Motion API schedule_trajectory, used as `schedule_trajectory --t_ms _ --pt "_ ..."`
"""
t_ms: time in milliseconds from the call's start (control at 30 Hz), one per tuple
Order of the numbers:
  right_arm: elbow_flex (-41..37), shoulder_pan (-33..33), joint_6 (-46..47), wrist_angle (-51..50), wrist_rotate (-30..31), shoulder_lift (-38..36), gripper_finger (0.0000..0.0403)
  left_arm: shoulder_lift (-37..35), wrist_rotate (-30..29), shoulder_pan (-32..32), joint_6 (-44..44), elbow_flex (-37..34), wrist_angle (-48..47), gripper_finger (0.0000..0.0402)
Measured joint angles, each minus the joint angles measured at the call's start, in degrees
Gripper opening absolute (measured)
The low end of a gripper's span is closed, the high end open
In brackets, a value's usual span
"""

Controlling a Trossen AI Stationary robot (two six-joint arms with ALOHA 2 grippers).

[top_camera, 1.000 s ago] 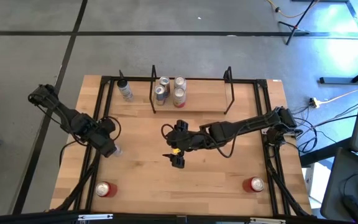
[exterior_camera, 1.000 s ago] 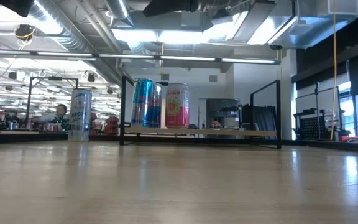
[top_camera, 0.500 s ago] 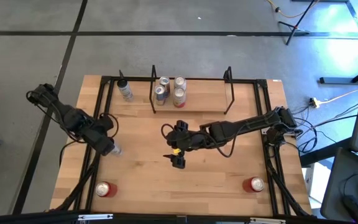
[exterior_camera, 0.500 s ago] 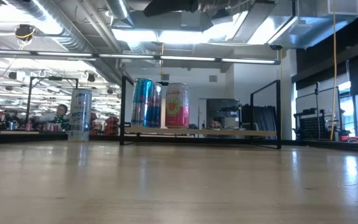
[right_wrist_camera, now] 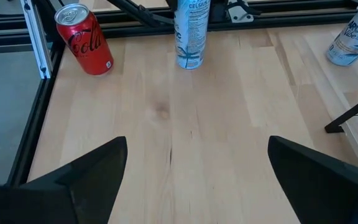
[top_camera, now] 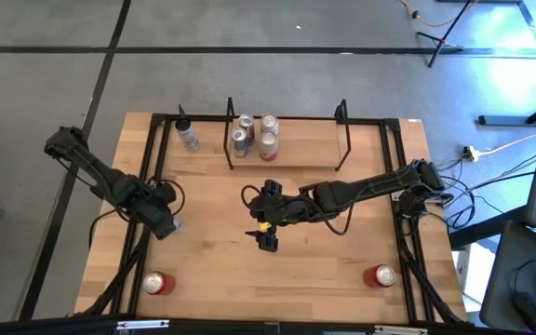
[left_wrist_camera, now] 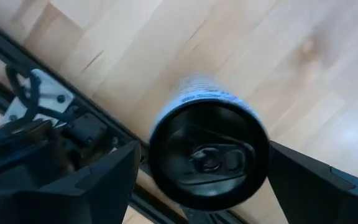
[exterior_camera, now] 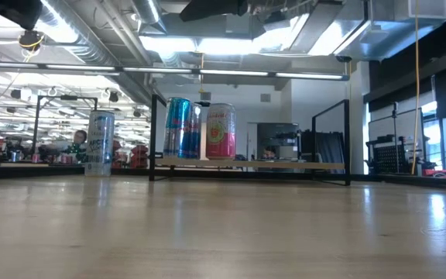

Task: Place canned beverage on shelf
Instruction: Put the bottom white soda can on the shelf

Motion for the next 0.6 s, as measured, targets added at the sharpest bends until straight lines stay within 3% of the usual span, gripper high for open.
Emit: schedule_trajectory --t_ms 133,400,600 --pt "0.0 0.0 0.0 0.0 0.0 0.0 0.0376 0.0 -0.1 0.0 1.0 -1.2 1.2 0.0306" --pt "0.0 0.1 2.2 0.0 -1.5 0.0 0.0376 -0.1 -0.4 0.0 3.3 -1.8 1.3 0.0215" --pt "0.0 0.1 3.1 0.0 -1.6 0.0 0.0376 -0.1 -0.3 0.0 4.3 -1.7 1.8 0.0215"
